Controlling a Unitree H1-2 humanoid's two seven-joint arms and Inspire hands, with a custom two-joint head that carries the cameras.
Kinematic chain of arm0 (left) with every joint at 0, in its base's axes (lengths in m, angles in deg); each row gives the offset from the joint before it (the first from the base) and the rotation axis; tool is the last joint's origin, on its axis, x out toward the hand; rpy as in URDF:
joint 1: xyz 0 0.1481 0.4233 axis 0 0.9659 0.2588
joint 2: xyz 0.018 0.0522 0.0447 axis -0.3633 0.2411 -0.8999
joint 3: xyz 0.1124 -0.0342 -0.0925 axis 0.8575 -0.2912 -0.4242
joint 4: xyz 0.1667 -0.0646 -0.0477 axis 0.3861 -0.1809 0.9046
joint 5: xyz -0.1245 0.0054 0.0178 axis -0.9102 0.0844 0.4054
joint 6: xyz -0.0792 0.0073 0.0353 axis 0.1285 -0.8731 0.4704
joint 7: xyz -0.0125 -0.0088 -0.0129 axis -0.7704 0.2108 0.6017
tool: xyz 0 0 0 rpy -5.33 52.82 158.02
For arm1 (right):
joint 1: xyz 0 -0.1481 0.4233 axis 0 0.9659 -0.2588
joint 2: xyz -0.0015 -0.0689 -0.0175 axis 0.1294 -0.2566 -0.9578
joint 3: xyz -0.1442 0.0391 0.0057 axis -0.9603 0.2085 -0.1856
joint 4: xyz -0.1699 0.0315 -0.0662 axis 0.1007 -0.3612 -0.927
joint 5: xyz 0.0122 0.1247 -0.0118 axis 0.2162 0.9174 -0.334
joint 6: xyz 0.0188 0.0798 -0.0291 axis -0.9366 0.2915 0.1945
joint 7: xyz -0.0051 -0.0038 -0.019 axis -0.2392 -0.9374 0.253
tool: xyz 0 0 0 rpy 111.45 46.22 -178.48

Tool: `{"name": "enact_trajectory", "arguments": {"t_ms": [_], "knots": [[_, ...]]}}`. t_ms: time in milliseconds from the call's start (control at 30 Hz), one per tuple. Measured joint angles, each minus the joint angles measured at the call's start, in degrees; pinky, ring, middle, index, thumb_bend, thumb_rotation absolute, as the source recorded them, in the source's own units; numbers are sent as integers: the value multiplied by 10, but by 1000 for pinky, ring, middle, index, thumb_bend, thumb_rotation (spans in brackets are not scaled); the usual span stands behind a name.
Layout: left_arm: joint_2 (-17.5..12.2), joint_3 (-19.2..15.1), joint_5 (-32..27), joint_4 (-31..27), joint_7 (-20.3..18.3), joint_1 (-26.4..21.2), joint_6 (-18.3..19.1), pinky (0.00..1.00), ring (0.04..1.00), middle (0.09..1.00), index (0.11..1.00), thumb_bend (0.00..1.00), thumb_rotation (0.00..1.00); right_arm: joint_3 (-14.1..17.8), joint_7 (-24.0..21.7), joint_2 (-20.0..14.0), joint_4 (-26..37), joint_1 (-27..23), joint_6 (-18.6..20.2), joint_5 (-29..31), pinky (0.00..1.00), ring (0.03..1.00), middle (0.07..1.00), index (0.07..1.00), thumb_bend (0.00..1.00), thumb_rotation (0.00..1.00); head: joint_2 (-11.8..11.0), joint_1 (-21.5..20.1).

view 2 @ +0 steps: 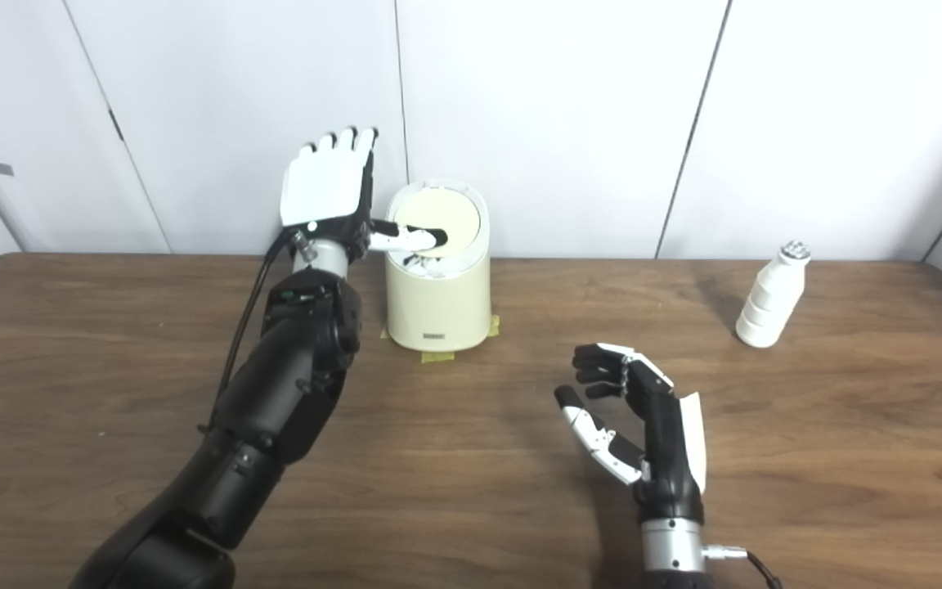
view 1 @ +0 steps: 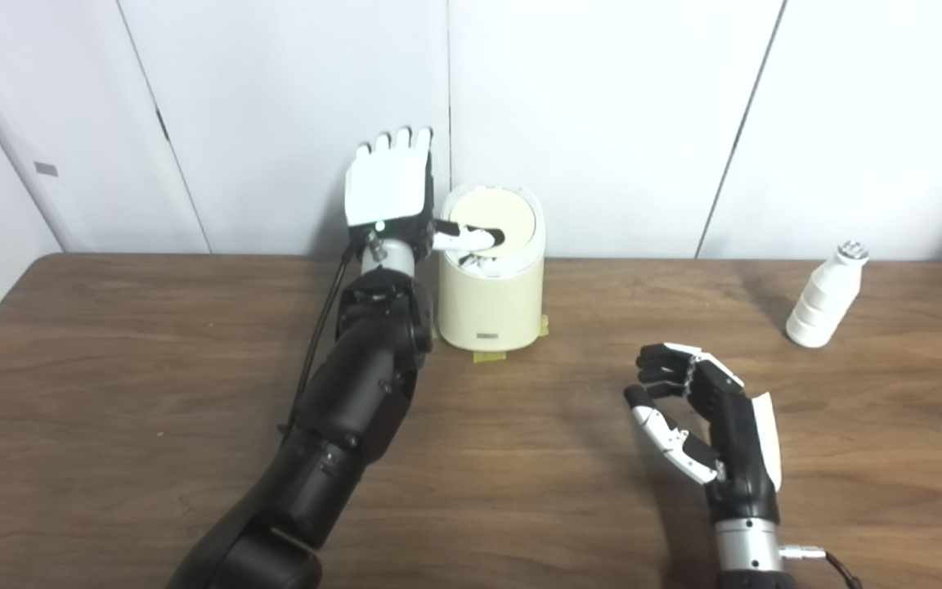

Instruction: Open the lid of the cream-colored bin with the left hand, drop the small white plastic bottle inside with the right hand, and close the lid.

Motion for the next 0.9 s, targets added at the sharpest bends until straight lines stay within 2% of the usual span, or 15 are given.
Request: {"name": "enact_trajectory", "arguments": {"t_ms": [367, 467, 500, 533, 567, 600, 633, 733, 900], "knots": [[-10, 13, 1, 0, -2, -4, -1, 1000, 1000, 1000, 1000, 1000, 109, 0, 1, 1, -1, -1, -1, -1, 527, 598, 620, 615, 252, 281, -2, 2], [-13, 16, 3, -4, -10, -4, -1, 1000, 1000, 1000, 1000, 1000, 163, 0, 1, 1, -1, -1, -1, -2, 527, 599, 618, 614, 255, 280, -2, 2], [-14, 17, 3, -7, -14, -3, -1, 1000, 1000, 1000, 1000, 997, 223, 0, 2, 1, -1, -1, -1, -2, 525, 598, 618, 614, 256, 273, -2, 3], [-15, 17, 1, -8, -13, -2, -1, 1000, 1000, 1000, 1000, 874, 553, 0, 2, 1, -1, -1, -1, -2, 525, 599, 619, 616, 255, 264, -3, 3], [-16, 17, -1, -9, -11, -1, -1, 1000, 1000, 1000, 1000, 832, 665, 0, 2, 1, -1, -1, -1, -2, 525, 600, 620, 617, 255, 260, -3, 3], [-16, 17, -4, -9, -7, 1, -1, 1000, 1000, 1000, 1000, 788, 829, 0, 2, 1, -1, -1, -1, -2, 526, 600, 621, 618, 256, 266, -3, 3], [-17, 15, -8, -10, -4, 4, -1, 1000, 1000, 1000, 997, 758, 930, 0, 2, 1, -1, -1, -1, -2, 527, 600, 621, 618, 258, 269, -3, 3], [-16, 6, -20, -16, -9, 17, -1, 1000, 1000, 1000, 997, 750, 995, 0, 2, 1, -2, -1, -1, 0, 527, 598, 619, 616, 263, 269, -4, 4], [-17, -7, -28, -23, -19, 24, 0, 1000, 1000, 1000, 1000, 733, 1000, 0, 2, 1, -3, -2, -1, 2, 529, 601, 620, 618, 261, 271, -4, 4]]}}
